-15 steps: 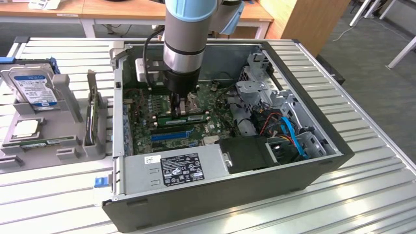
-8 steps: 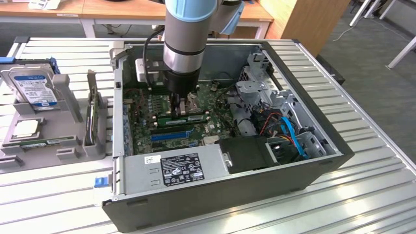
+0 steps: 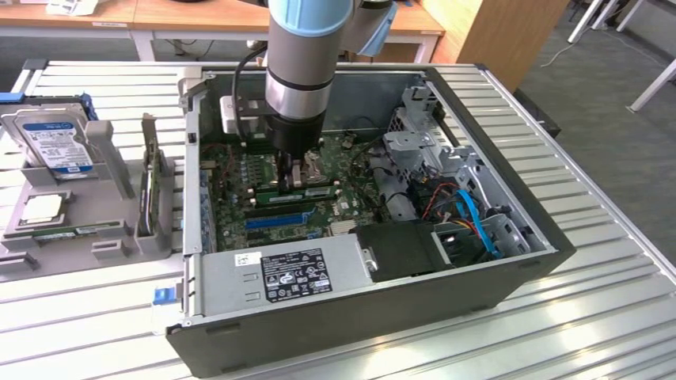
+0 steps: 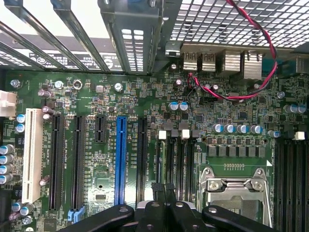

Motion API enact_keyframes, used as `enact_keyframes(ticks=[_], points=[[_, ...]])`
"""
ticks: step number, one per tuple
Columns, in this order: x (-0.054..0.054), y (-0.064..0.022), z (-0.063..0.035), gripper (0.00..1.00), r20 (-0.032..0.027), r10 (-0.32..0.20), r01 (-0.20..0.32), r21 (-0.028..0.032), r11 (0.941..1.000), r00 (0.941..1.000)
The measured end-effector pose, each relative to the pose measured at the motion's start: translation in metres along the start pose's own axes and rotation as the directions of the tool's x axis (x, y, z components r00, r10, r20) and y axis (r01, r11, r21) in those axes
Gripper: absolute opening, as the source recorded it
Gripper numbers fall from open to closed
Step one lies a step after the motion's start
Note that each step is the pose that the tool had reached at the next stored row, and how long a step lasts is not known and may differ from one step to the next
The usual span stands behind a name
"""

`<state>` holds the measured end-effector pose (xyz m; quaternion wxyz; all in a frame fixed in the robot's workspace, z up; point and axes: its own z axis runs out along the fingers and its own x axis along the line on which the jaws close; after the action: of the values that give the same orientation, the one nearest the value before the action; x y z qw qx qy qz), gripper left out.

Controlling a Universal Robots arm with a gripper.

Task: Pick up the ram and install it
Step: 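Press down the ram until it locks into place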

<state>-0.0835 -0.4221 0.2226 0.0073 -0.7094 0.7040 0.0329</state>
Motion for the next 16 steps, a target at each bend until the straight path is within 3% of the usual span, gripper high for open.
enact_keyframes(ticks=[16], points=[[0.0000,0.0000,0.0004,0.10,0.0005,0.000,0.000,0.0003,1.0000,1.0000]])
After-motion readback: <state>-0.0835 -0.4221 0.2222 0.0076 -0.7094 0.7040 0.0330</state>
